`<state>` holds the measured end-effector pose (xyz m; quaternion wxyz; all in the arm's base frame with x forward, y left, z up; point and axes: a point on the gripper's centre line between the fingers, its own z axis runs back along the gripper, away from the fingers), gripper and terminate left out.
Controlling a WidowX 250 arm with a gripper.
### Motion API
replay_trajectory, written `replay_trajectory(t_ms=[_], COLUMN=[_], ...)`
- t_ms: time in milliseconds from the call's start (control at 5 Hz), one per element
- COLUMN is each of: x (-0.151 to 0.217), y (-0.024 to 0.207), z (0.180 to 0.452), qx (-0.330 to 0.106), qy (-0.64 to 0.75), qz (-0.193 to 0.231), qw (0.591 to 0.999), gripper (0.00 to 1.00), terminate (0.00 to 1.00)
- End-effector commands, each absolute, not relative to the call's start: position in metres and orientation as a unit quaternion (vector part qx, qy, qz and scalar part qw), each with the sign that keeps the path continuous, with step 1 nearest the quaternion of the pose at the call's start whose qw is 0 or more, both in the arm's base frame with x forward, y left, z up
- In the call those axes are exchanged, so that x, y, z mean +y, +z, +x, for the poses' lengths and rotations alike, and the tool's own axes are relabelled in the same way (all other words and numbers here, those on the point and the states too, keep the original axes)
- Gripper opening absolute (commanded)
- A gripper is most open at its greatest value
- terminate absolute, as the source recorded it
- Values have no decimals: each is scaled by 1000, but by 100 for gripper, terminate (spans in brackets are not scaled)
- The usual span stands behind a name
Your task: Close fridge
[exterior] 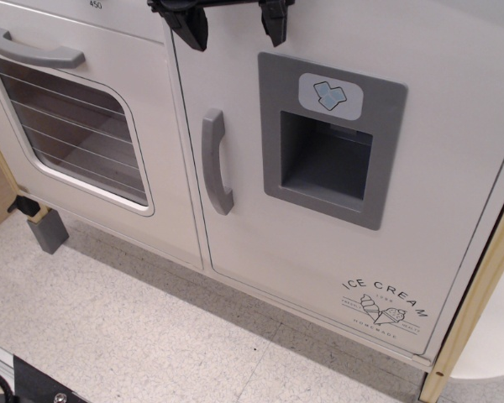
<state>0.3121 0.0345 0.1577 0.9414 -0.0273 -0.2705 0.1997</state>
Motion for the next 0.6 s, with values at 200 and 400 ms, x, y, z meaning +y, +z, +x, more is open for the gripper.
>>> replay_trajectory(t_ms=[200, 400], x=[48, 48], y=[180, 180], z=[306, 306], qx=[-222, -222], qy=[187, 187], qz=[-12, -12], qw=[957, 957], gripper=[100, 100], terminate=[0, 100])
